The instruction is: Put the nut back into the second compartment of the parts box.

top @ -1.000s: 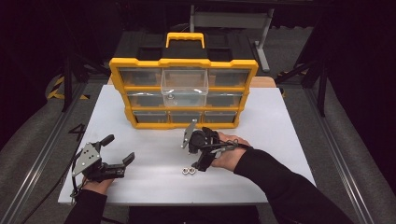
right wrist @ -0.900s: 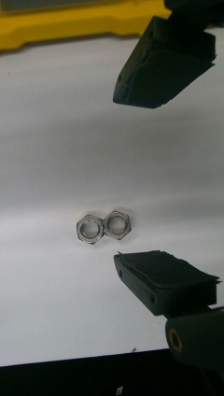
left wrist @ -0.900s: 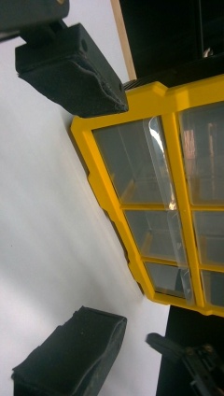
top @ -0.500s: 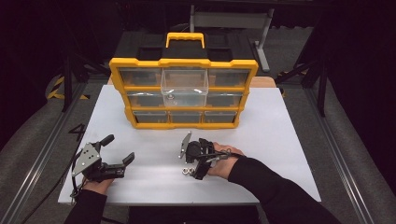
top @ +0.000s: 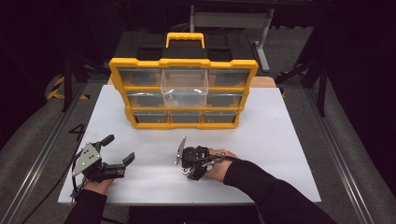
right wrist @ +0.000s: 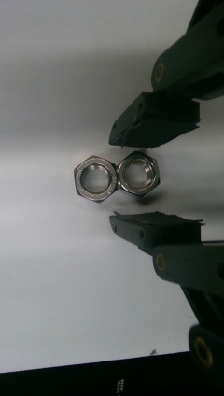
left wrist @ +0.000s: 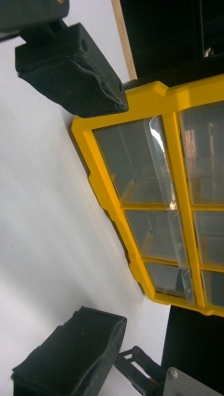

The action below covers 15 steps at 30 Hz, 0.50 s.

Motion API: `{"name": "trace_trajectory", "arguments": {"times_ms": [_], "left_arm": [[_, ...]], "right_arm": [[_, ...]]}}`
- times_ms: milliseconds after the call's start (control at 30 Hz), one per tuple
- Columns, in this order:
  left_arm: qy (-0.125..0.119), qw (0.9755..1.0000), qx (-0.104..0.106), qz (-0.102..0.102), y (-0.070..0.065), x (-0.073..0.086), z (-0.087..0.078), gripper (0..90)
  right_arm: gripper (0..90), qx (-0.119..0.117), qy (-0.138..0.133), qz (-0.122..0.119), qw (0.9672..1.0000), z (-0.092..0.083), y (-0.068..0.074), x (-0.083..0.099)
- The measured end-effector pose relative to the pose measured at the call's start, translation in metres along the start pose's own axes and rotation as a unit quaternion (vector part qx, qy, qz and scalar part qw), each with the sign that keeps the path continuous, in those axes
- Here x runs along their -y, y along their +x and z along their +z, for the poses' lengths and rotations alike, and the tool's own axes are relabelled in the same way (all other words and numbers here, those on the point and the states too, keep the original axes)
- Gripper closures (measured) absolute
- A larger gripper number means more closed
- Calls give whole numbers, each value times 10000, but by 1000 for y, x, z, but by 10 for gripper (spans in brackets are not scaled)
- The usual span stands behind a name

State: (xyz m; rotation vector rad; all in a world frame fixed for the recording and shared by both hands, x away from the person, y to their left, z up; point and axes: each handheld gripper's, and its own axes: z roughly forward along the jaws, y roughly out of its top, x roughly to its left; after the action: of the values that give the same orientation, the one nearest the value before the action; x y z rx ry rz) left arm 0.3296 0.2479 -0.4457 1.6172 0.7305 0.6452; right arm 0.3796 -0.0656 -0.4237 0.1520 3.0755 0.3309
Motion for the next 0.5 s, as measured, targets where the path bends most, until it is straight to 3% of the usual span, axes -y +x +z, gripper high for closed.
{"name": "trace_trajectory", "arguments": {"times_ms": [100, 167, 500], "left_arm": [[3, 10000, -5, -2, 0, 0, 0, 26], [2, 10000, -1, 4, 0, 0, 0, 26], [2, 10000, -1, 7, 0, 0, 0, 26]], "right_arm": [[601, -6, -36, 9, 10000, 1, 0, -1], [671, 2, 16, 10, 10000, 0, 1, -1], [699, 102, 149, 37, 9998, -15, 0, -1]]}}
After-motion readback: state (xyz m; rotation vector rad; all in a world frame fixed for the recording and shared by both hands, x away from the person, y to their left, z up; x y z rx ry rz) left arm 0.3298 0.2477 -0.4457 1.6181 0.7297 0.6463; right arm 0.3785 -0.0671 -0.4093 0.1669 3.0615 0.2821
